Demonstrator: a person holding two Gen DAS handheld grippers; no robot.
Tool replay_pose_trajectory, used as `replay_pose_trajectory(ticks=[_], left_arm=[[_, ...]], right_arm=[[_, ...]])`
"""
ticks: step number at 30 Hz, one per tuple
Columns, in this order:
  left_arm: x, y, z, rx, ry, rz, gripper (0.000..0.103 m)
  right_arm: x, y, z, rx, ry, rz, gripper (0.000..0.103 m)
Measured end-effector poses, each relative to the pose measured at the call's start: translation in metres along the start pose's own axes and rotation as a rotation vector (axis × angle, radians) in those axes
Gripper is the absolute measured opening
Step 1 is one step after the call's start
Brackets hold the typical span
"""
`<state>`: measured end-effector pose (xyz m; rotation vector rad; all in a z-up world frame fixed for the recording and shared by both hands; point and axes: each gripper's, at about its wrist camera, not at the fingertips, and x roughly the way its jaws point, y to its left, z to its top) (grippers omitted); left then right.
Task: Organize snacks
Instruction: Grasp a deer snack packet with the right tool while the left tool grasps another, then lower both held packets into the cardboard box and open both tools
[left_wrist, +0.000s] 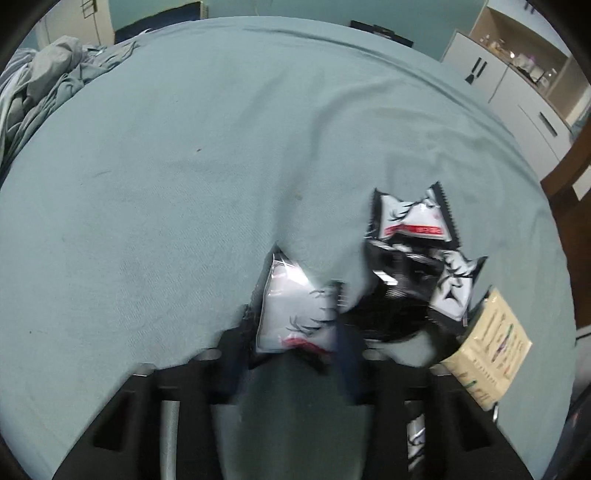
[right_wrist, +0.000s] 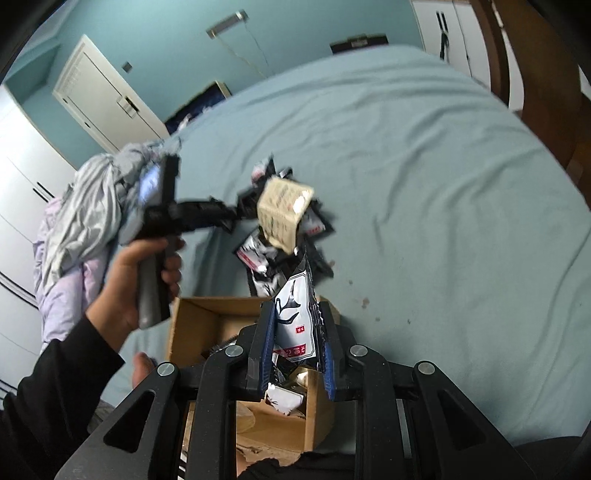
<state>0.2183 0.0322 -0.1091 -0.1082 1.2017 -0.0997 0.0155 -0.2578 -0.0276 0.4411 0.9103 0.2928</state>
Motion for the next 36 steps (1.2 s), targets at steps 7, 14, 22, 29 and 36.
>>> replay_pose_trajectory(ticks=[7,14,22,29,36], left_arm=[[-0.024,0.001,-0.007,-0.012,-0.034,-0.021,0.028],[-0.08,-0.01,-0.026,0.086,-0.125,0.023,0.028],[-0.127,-0.036,-0.071,0.212,-0.156,0.01,0.028],[-0.149,-0.058,-0.131,0.323,-0.119,-0.028,0.028],[-0.15,-0.081,-0.172,0.428,-0.073,-0.019,0.028]], right_arm=[[0.008,0.01,0.012,-0.012,0.011,-0.036,0.02],[0.019,0.015,0.009,-0.026,0.063,-0.024,0.02],[0.02,0.03,0.003,-0.113,0.074,-0.084,0.02],[0.017,0.028,0.002,-0.098,0.068,-0.072,0.02],[0.013,0.024,0.0,-0.077,0.061,-0.07,0.02]])
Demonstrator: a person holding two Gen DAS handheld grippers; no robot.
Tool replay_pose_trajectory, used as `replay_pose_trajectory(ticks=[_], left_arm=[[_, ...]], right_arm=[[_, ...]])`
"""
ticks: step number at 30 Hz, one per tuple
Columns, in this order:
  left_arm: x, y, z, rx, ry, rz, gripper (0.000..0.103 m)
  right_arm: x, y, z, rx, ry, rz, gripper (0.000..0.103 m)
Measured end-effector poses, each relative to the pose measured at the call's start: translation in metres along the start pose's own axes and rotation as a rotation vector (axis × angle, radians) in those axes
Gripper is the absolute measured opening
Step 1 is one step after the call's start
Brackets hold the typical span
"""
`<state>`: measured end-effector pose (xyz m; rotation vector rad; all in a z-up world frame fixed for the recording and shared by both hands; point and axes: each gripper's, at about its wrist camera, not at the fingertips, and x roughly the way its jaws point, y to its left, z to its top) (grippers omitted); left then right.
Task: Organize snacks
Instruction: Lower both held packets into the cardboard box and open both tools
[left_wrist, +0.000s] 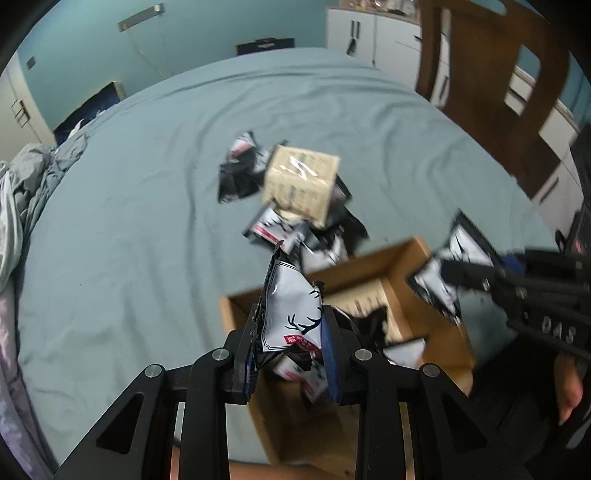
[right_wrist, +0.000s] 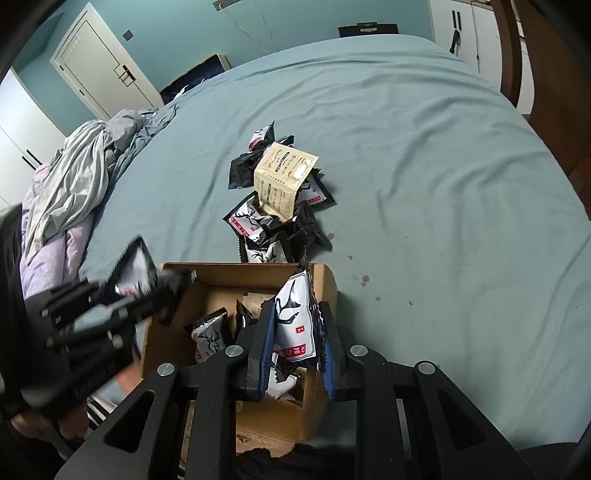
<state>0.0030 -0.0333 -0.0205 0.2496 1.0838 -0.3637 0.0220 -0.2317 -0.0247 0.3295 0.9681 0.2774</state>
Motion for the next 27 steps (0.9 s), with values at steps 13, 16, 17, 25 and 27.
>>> replay_pose_trajectory(ticks=[13,16,17,25,27], left_arm=[[-0.004,0.005,-0.004,-0.051,-0.012,0.044,0.073],[-0.002,0.019,-0.003,-0.107,-0.009,0.067,0.073],[-0.002,0.022,-0.003,-0.122,-0.01,0.075,0.073],[-0.005,0.036,-0.002,-0.175,-0.02,0.103,0.073],[-0.004,0.035,-0.002,-0.166,-0.017,0.107,0.073]], right_arm=[[-0.005,0.002,-0.005,-0.028,-0.014,-0.021,0.02],[-0.004,0.004,-0.004,-0.039,-0.01,-0.024,0.02],[-0.004,0.005,-0.004,-0.048,-0.008,-0.024,0.02],[-0.001,0.022,-0.01,-0.159,0.027,0.005,0.021],[0.004,0.022,-0.011,-0.158,0.056,0.012,0.022]])
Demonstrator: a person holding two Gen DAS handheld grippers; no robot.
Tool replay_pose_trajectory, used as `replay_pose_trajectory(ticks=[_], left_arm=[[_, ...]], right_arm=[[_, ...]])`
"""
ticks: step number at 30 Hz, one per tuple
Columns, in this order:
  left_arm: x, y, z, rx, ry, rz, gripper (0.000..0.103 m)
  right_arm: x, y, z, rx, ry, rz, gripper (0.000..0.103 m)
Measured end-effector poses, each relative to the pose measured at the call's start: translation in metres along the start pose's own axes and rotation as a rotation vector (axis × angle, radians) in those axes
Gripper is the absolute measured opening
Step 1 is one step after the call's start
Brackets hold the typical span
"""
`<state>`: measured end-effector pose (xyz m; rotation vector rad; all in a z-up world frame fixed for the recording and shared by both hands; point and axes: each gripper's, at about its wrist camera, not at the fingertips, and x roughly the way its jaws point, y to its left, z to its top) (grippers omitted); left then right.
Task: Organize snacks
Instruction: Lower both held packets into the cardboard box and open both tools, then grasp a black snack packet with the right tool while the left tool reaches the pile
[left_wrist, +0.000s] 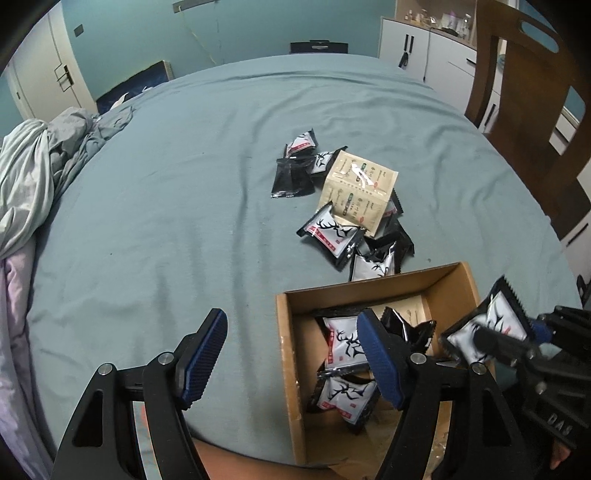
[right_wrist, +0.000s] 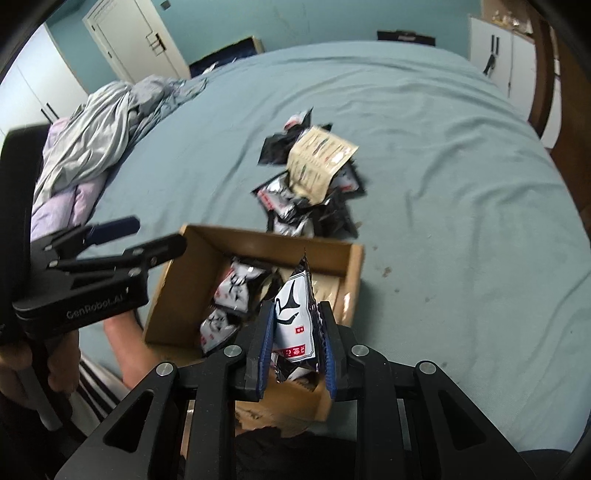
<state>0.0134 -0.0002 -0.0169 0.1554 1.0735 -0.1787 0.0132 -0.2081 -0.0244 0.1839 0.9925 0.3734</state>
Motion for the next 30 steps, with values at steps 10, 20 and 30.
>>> replay_pose_trajectory(ticks=[10,20,30], left_arm=[[0.0,0.0,0.001,0.003,0.0,0.036,0.076],[0.01,0.008,0.004,-0.029,0.053,0.031,0.081],[0.015,0.008,0.011,-0.075,0.087,-0.034,0.082]], right_arm=[[-0.004,-0.011,0.001,0.104,-0.029,-0.015,0.062],[-0.013,-0.03,0.009,0.171,-0.025,-0.035,0.062],[0.026,-0.074,0.062,0.322,0.124,0.065,0.062]])
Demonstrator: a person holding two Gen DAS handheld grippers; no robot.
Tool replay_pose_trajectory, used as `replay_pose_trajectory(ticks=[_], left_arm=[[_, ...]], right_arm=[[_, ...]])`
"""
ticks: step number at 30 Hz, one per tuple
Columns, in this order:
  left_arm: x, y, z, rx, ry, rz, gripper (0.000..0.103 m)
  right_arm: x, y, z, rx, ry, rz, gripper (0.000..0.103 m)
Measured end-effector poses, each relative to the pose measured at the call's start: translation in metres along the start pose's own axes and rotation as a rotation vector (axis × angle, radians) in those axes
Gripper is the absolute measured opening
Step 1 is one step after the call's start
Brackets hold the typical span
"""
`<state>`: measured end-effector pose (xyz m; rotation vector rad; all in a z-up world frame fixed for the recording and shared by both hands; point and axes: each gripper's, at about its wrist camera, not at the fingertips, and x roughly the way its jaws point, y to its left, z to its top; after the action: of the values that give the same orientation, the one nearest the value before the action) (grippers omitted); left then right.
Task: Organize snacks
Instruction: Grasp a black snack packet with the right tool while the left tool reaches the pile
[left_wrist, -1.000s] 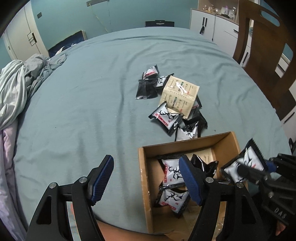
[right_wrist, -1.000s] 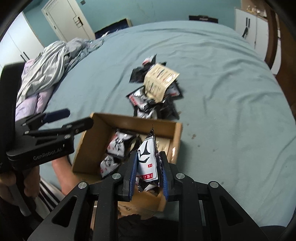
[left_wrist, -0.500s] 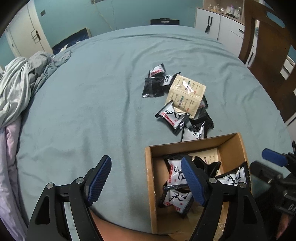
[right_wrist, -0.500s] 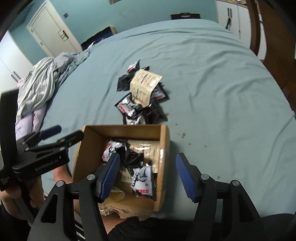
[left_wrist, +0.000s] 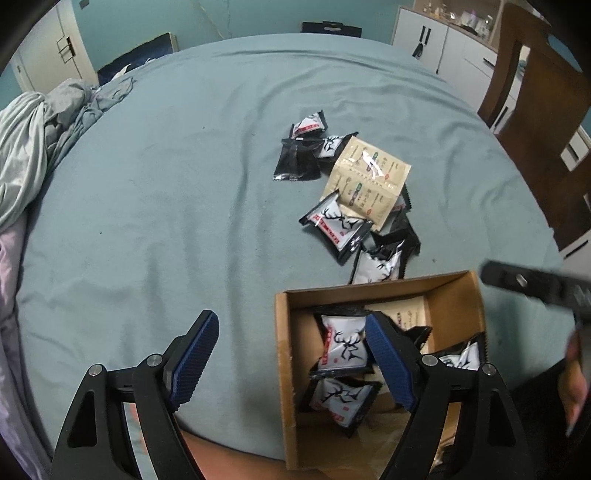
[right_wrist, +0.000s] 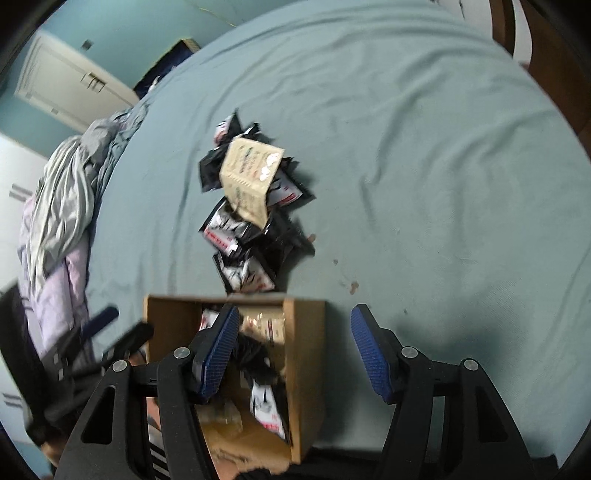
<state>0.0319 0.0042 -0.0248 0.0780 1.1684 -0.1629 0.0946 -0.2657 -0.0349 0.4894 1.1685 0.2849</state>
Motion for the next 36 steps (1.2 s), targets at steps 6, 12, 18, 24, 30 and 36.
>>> replay_pose_trajectory(ticks=[6,12,18,24,30,36], left_arm=[[0.002,-0.002,0.003,-0.008,0.007,-0.024,0.084],[0.012,-0.002,0.006,-0.026,0.036,-0.041,0.084],[0.021,0.002,0.015,-0.043,0.052,-0.032,0.084],[0.03,0.006,0.026,-0.049,0.045,0.003,0.084],[0.04,0.011,0.036,-0.035,0.031,0.045,0.084],[0.051,0.023,0.056,-0.017,-0.006,0.06,0.084]], right_arm=[[0.025,-0.005,0.042,0.035,0.04,0.01,0.062],[0.068,0.013,0.066,-0.039,0.142,-0.004,0.062],[0.097,0.023,0.079,-0.087,0.183,-0.037,0.062],[0.104,0.04,0.072,-0.195,0.175,-0.063,0.042],[0.08,0.042,0.07,-0.198,0.079,-0.036,0.029],[0.026,0.035,0.055,-0.174,-0.077,0.016,0.029]])
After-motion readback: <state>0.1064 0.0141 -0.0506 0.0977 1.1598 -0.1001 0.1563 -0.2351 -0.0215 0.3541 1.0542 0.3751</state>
